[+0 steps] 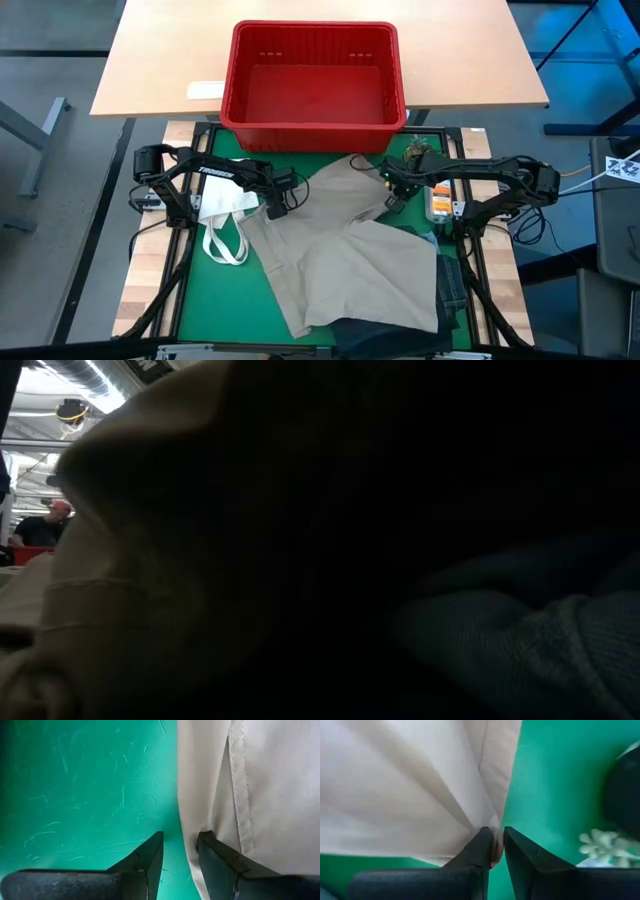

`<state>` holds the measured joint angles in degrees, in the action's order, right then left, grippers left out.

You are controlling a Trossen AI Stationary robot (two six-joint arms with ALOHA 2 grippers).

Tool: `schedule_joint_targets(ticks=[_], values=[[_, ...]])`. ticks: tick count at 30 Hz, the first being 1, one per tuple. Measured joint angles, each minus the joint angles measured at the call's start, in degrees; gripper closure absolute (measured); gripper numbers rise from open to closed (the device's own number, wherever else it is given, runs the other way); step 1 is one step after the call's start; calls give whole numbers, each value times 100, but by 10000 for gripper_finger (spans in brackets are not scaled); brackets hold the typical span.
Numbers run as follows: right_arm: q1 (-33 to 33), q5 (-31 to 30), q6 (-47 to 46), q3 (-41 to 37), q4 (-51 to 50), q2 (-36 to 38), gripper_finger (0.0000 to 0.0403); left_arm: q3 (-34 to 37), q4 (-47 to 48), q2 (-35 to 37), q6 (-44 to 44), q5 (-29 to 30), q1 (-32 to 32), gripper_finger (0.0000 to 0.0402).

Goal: Fold Laundry from Bin
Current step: Fold the brown shorts

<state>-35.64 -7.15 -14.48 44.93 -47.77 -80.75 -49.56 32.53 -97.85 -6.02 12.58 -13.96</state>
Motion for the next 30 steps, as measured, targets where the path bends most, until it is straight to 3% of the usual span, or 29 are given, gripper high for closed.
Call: schedule_joint_targets(ticks=[4, 10, 15, 25, 30], values=[[0, 135, 2, 0, -99, 0, 325, 0, 0, 0, 0, 0, 0, 283], [-1, -29, 1, 2, -245, 0, 257, -19, 35, 97, -48, 40, 0, 283], [0, -74, -2, 174, -514, -4, 217, -439, 849, 343, 23, 188, 7, 283], [268, -119, 438, 1240, -1472, 126, 209, -1394, 1603, 554, -29, 184, 224, 282], [829, -67, 439, 1541, -1785, 518, 208, -1728, 1591, 560, -574, -693, 598, 282]])
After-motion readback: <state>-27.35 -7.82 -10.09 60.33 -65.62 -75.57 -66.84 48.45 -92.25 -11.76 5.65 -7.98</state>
